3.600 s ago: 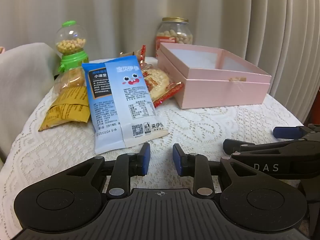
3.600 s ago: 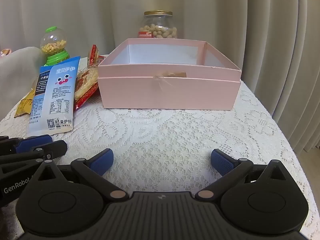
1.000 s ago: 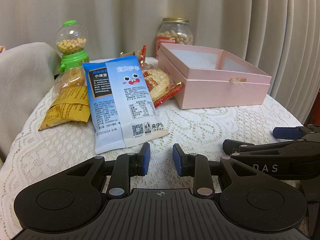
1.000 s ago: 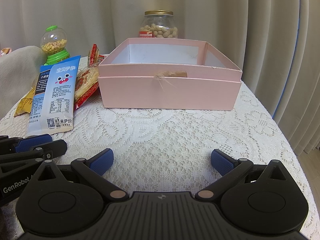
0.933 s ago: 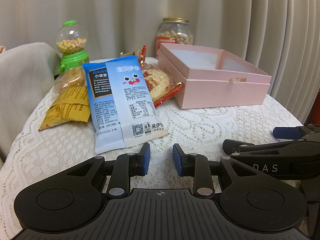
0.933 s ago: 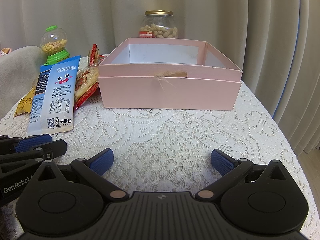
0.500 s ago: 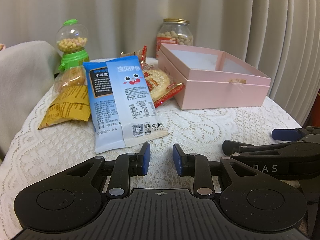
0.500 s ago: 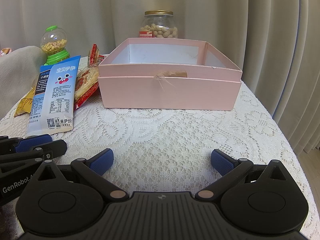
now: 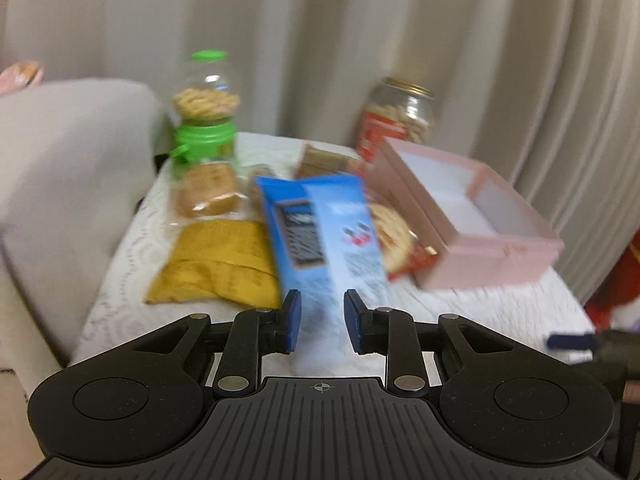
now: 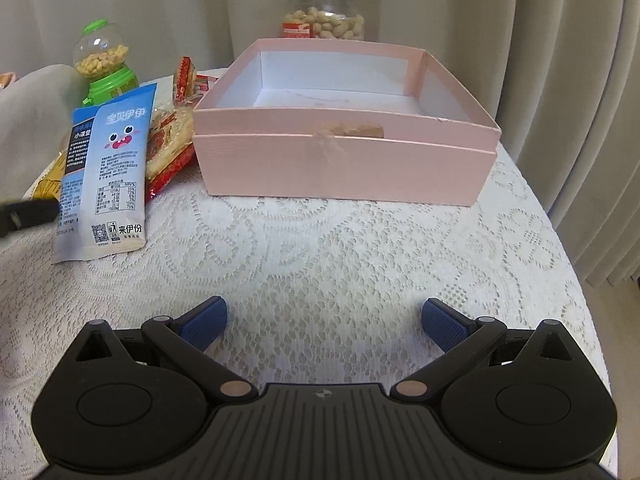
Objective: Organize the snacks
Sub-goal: 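Reach the right gripper to the blue snack bag and grasp it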
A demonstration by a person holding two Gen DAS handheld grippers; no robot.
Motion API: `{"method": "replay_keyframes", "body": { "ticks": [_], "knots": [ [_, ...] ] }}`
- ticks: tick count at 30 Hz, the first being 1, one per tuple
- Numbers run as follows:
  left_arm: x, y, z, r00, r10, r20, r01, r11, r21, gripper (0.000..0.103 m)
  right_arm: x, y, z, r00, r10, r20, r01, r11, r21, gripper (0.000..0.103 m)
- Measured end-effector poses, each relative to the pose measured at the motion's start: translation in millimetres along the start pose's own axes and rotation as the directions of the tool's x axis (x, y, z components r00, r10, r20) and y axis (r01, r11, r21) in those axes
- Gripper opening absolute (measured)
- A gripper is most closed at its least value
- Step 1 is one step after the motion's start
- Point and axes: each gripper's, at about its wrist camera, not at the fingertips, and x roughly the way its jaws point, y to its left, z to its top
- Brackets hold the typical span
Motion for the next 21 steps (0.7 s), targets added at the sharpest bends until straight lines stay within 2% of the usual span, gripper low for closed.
{"method": "replay_keyframes", "body": {
  "ticks": [2, 4, 6, 10, 12, 14, 17, 19, 21],
  "knots": [
    [-3, 11, 7, 1.0, 0.01, 0.015, -0.01, 1.0, -0.008, 0.028, -2, 5, 7, 1.0, 0.013, -0.014, -0.014, 0.999, -0.049, 0.102],
    [-4, 20, 13, 0.999, 0.025, 0.028, -0.025, 1.0, -0.004, 0.028, -10, 16, 17, 0.999, 0.034, 0.02, -0.032, 0.994, -0.108, 0.094],
    [-3, 22, 16, 1.0, 0.015, 0.021, -0.015, 1.0, -0.014, 0.028, -19, 32, 30, 0.992, -0.005, 0.127, 0.023, 0.991, -0.135, 0.094],
    [-1, 20, 12, 1.0, -0.019, 0.013, 0.02, 1.0, -0.024, 0.028, -8, 57, 54, 0.97, -0.087, 0.228, 0.116, 0.986, -0.116, 0.094],
    [3, 18, 10, 1.0, -0.013, 0.011, 0.014, 1.0, -0.015, 0.028, 5, 69, 59, 0.949, -0.156, 0.274, 0.197, 0.972, -0.127, 0.093],
    [7, 19, 9, 1.0, -0.01, 0.007, 0.01, 1.0, -0.018, 0.028, 16, 75, 63, 0.934, -0.207, 0.291, 0.252, 0.959, -0.128, 0.094],
    [11, 25, 10, 1.0, -0.009, 0.01, 0.01, 0.999, -0.034, 0.028, 27, 62, 71, 0.926, -0.266, 0.269, 0.291, 0.955, -0.059, 0.094],
    [14, 27, 10, 1.0, -0.011, 0.011, 0.011, 0.999, -0.044, 0.028, 27, 48, 73, 0.93, -0.264, 0.256, 0.28, 0.96, -0.029, 0.093],
    [17, 26, 11, 1.0, -0.018, 0.01, 0.019, 0.999, -0.048, 0.028, 21, 39, 75, 0.943, -0.212, 0.256, 0.226, 0.974, -0.03, 0.093]
  ]
}}
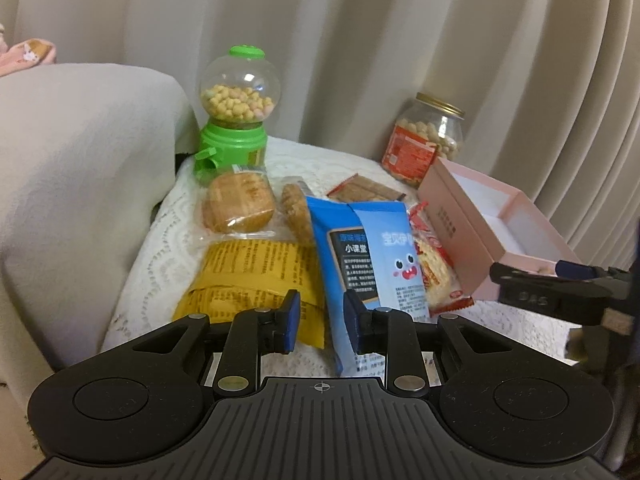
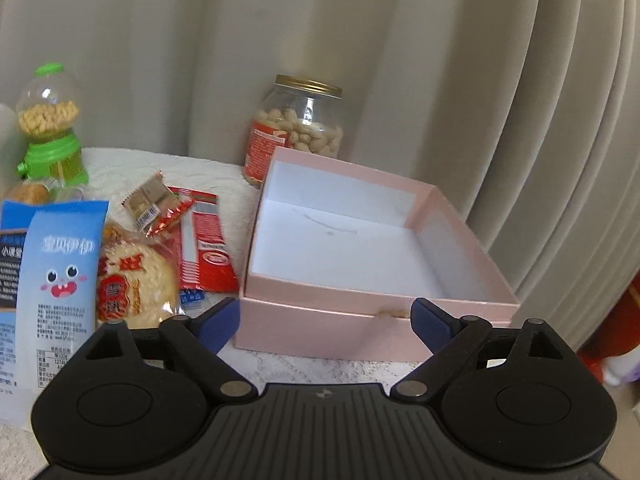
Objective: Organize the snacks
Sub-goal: 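Reach the right gripper to the blue snack bag and grasp it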
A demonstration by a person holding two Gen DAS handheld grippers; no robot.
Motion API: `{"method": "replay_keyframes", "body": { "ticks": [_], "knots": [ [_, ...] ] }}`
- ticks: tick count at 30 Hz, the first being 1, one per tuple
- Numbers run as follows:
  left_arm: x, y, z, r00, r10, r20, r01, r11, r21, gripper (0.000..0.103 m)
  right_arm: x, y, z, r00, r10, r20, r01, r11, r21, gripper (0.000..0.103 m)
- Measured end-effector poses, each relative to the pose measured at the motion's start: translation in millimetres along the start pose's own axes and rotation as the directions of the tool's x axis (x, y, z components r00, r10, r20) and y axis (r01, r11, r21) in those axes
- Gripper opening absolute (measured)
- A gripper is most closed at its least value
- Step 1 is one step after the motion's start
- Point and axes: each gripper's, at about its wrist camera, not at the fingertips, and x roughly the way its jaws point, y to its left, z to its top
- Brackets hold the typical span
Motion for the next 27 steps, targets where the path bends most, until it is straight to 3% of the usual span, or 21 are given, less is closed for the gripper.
{"method": "replay_keyframes", "body": {
  "ticks": [5, 9, 10, 12, 17, 20, 24, 27],
  "knots": [
    [3, -8, 3, 1.0, -0.022, -0.006, 0.022, 1.0, 0.011, 0.028, -25, -5, 12, 0.986, 0.159, 0.047, -0.159, 0.987, -0.004, 0.091],
    [-1, 0, 3, 1.0, -0.014, 0.011, 0.014, 1.0, -0.02, 0.028, -34, 18, 13, 0.957, 0.289, -0.001, -0.289, 0.957, -0.013, 0.068],
    [-2, 4, 4, 1.0, -0.012, 0.01, 0.012, 0.999, -0.036, 0.028, -30, 22, 13, 0.944, 0.33, -0.023, -0.33, 0.944, -0.001, 0.068],
    [-3, 12, 5, 1.0, -0.015, 0.002, 0.016, 0.998, -0.066, 0.028, -21, 30, 7, 0.921, 0.386, -0.059, -0.384, 0.922, 0.037, 0.068],
    [-7, 29, 6, 1.0, 0.01, 0.006, -0.009, 0.995, -0.1, 0.028, -4, 38, -2, 0.905, 0.42, -0.072, -0.411, 0.905, 0.108, 0.068],
    [-7, 40, 8, 0.999, 0.041, 0.017, -0.039, 0.993, -0.114, 0.028, -3, 42, 0, 0.891, 0.453, -0.04, -0.446, 0.888, 0.112, 0.081],
    [-11, 54, 15, 0.995, 0.088, 0.047, -0.082, 0.989, -0.123, 0.028, -8, 62, 6, 0.846, 0.529, -0.066, -0.526, 0.849, 0.051, 0.087],
    [-6, 61, 22, 0.994, 0.099, 0.046, -0.094, 0.989, -0.111, 0.028, 0, 88, 7, 0.844, 0.525, -0.108, -0.526, 0.85, 0.012, 0.089]
  ]
}}
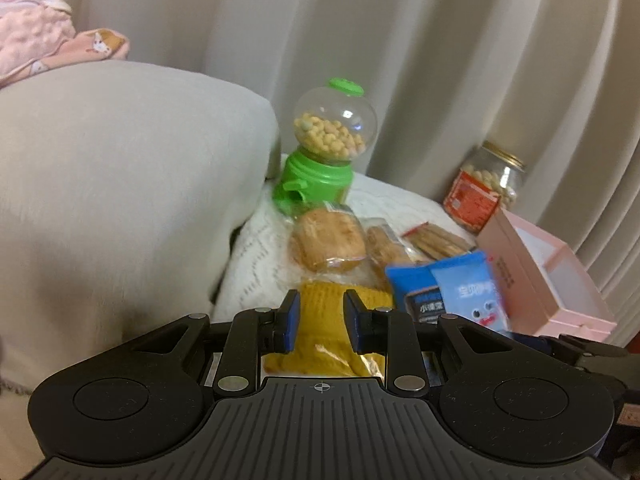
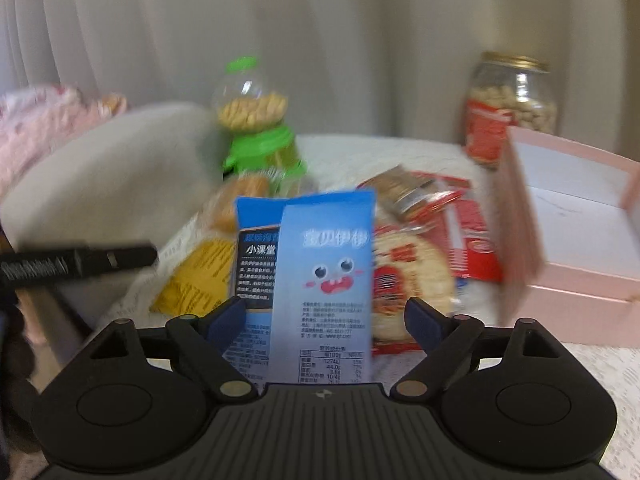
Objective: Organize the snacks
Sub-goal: 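Reach the right gripper to the blue snack bag and grasp it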
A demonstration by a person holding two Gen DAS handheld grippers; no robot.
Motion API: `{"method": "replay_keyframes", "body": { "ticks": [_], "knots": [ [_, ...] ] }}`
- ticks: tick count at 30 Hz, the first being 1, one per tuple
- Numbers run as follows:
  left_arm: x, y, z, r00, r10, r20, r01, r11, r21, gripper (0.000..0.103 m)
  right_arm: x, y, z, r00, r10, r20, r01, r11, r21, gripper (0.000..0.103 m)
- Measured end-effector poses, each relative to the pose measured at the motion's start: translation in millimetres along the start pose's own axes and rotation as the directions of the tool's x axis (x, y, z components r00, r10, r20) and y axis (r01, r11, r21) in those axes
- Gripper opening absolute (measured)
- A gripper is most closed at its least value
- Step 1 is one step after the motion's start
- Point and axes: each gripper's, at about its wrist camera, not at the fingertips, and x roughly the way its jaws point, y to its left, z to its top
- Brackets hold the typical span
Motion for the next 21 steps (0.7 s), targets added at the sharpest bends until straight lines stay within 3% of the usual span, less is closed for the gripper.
{"method": "replay_keyframes", "body": {
  "ticks": [3, 6, 7, 8, 10, 11, 15, 17, 19, 21],
  "knots": [
    [13, -1, 0, 0.999, -0.003, -0.037, 0.004, 1.0, 0.016, 0.028, 2, 7, 1, 1.0, -0.001, -0.016, 0.001, 1.0, -0.013, 0.09],
    [23, -5, -3, 0.999, 0.0, -0.054, 0.001, 0.999, 0.033, 0.028, -12, -1, -4, 0.998, 0.045, -0.049, -0.044, 0.999, 0.021, 0.069],
    [24, -6, -5, 0.999, 0.002, -0.054, 0.0, 0.999, 0.032, 0.028, -18, -7, -8, 0.997, 0.048, -0.06, -0.047, 0.998, 0.031, 0.053],
    [26, -5, -5, 0.999, 0.009, -0.053, -0.008, 1.0, 0.024, 0.028, -26, -13, -10, 0.996, 0.057, -0.067, -0.054, 0.998, 0.042, 0.05],
    [27, -3, -6, 0.999, 0.021, -0.048, -0.021, 1.0, 0.008, 0.028, -41, -27, -18, 0.996, 0.051, -0.077, -0.046, 0.997, 0.07, 0.034],
    [26, -3, -6, 0.999, 0.017, -0.046, -0.017, 1.0, 0.001, 0.028, -49, -37, -22, 0.996, 0.039, -0.083, -0.032, 0.996, 0.082, 0.033],
    [27, -18, -7, 0.996, -0.045, -0.073, 0.047, 0.999, 0.023, 0.028, -68, -68, -39, 0.994, -0.075, -0.078, 0.084, 0.989, 0.122, 0.033],
    [26, -31, -8, 0.992, -0.086, -0.089, 0.09, 0.995, 0.043, 0.028, -72, -74, -43, 0.994, -0.081, -0.071, 0.091, 0.986, 0.139, 0.037],
    [24, -40, -7, 0.989, -0.113, -0.097, 0.119, 0.992, 0.051, 0.028, -73, -74, -44, 0.998, -0.036, -0.058, 0.047, 0.982, 0.184, 0.067],
    [19, -43, -4, 0.991, -0.104, -0.079, 0.109, 0.992, 0.062, 0.028, -72, -66, -42, 1.0, 0.02, -0.02, -0.015, 0.976, 0.217, 0.079]
  ]
}}
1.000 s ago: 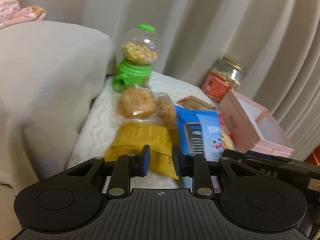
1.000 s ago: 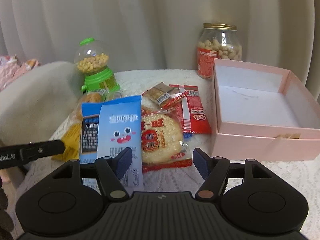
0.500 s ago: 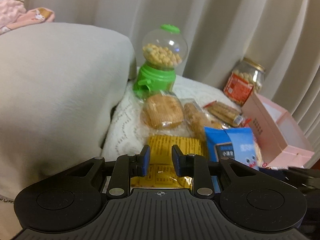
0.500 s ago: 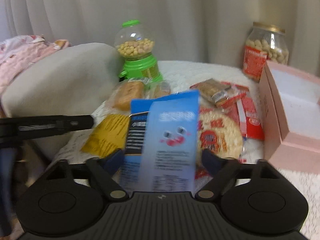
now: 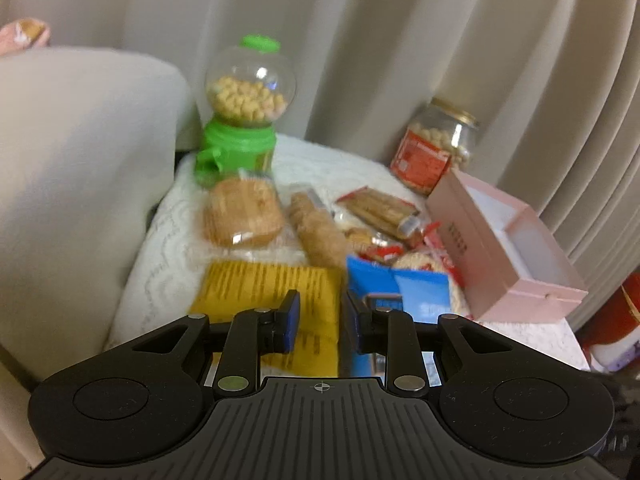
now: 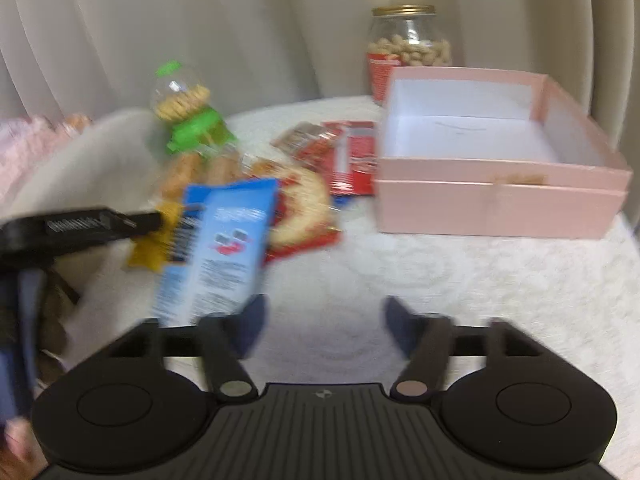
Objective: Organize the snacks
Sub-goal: 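Reach the right gripper to the blue snack bag and grasp it, then lift the blue bag with the right gripper and set it down beside the box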
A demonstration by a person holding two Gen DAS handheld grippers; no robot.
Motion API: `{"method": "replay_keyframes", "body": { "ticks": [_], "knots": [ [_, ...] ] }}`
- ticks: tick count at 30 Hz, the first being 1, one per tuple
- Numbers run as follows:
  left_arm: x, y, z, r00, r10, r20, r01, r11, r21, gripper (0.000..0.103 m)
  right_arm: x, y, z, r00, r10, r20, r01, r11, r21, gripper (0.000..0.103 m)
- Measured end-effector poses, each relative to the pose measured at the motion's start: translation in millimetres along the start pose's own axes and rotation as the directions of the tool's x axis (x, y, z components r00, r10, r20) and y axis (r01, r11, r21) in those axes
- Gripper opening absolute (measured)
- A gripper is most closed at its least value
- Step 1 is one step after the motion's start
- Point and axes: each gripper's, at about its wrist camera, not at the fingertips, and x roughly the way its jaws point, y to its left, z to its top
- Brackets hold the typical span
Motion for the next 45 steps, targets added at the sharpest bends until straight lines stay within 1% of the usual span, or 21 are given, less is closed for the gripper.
{"method": "replay_keyframes", "body": {
  "ticks": [2, 4, 8, 10, 12, 14, 17, 19, 22, 24, 26, 28, 30, 32, 34, 35, 38, 40, 42, 43, 45],
  "knots": [
    [-7, 1, 3, 0.999, 0.044, 0.029, -0.044, 0.999, 0.011, 0.028, 9, 19, 1, 0.999, 0.048, -0.003, -0.048, 0.999, 0.001, 0.08],
    [-14, 5, 6, 0.995, 0.08, 0.056, -0.081, 0.997, 0.014, 0.028, 24, 42, 4, 0.999, 0.041, -0.033, -0.041, 0.999, -0.017, 0.08],
    [-21, 18, 9, 0.993, 0.096, 0.07, -0.097, 0.995, 0.003, 0.029, 65, 86, 9, 0.994, -0.058, -0.087, 0.049, 0.994, -0.096, 0.083],
    [-22, 22, 7, 0.994, 0.09, 0.068, -0.09, 0.996, -0.008, 0.029, 82, 103, 7, 0.984, -0.115, -0.134, 0.089, 0.979, -0.185, 0.086],
    [-21, 26, 6, 0.995, 0.08, 0.06, -0.079, 0.997, -0.02, 0.029, 88, 118, 0, 0.975, -0.179, -0.129, 0.135, 0.946, -0.295, 0.087],
    [-19, 28, 3, 0.996, 0.069, 0.049, -0.068, 0.997, -0.025, 0.029, 79, 117, -2, 0.976, -0.184, -0.116, 0.139, 0.938, -0.317, 0.086],
    [-18, 25, -1, 0.998, 0.044, 0.036, -0.044, 0.999, -0.018, 0.028, 51, 94, 3, 0.984, -0.109, -0.139, 0.073, 0.967, -0.244, 0.083],
    [-17, 21, -3, 1.0, 0.015, 0.022, -0.015, 1.0, -0.009, 0.028, 21, 71, 5, 0.988, -0.105, -0.111, 0.08, 0.974, -0.213, 0.083],
    [-8, 7, -3, 0.998, -0.065, -0.019, 0.065, 0.998, 0.0, 0.028, -20, 32, 0, 0.98, -0.194, -0.051, 0.181, 0.965, -0.188, 0.083],
    [2, -8, 0, 0.993, -0.114, -0.043, 0.114, 0.993, 0.016, 0.028, -43, 4, -7, 0.961, -0.275, -0.02, 0.267, 0.948, -0.174, 0.083],
    [17, -24, 8, 0.988, -0.142, -0.062, 0.144, 0.989, 0.029, 0.028, -59, -18, -14, 0.942, -0.337, 0.003, 0.333, 0.928, -0.167, 0.085],
    [36, -38, 20, 0.987, -0.146, -0.073, 0.149, 0.988, 0.029, 0.028, -69, -40, -23, 0.923, -0.385, 0.005, 0.381, 0.912, -0.15, 0.086],
    [58, -53, 34, 0.991, -0.12, -0.058, 0.123, 0.991, 0.051, 0.028, -73, -57, -29, 0.912, -0.411, 0.006, 0.409, 0.906, -0.11, 0.086],
    [81, -63, 44, 0.995, -0.073, -0.06, 0.078, 0.994, 0.08, 0.028, -76, -69, -34, 0.915, -0.403, 0.003, 0.403, 0.913, -0.069, 0.086],
    [106, -67, 49, 0.993, -0.047, -0.105, 0.058, 0.993, 0.102, 0.028, -78, -78, -37, 0.929, -0.37, 0.001, 0.37, 0.929, -0.031, 0.086],
    [117, -67, 48, 0.989, -0.053, -0.14, 0.068, 0.992, 0.104, 0.027, -79, -80, -38, 0.935, -0.355, 0.008, 0.356, 0.935, -0.011, 0.086],
    [115, -65, 38, 0.979, -0.122, -0.161, 0.14, 0.985, 0.106, 0.025, -83, -84, -42, 0.941, -0.336, 0.041, 0.336, 0.942, -0.009, 0.086],
    [108, -68, 25, 0.958, -0.185, -0.22, 0.21, 0.972, 0.1, 0.024, -86, -79, -46, 0.931, -0.356, 0.084, 0.36, 0.932, -0.036, 0.086],
    [99, -72, 8, 0.926, -0.25, -0.281, 0.287, 0.953, 0.099, 0.023, -82, -73, -46, 0.925, -0.361, 0.12, 0.37, 0.928, -0.054, 0.086],
    [96, -75, 3, 0.919, -0.263, -0.294, 0.306, 0.945, 0.111, 0.023, -81, -71, -45, 0.929, -0.351, 0.121, 0.359, 0.932, -0.054, 0.086],
    [87, -81, -10, 0.901, -0.283, -0.33, 0.336, 0.935, 0.117, 0.023, -72, -67, -39, 0.951, -0.296, 0.092, 0.302, 0.952, -0.055, 0.086]
  ]
}}
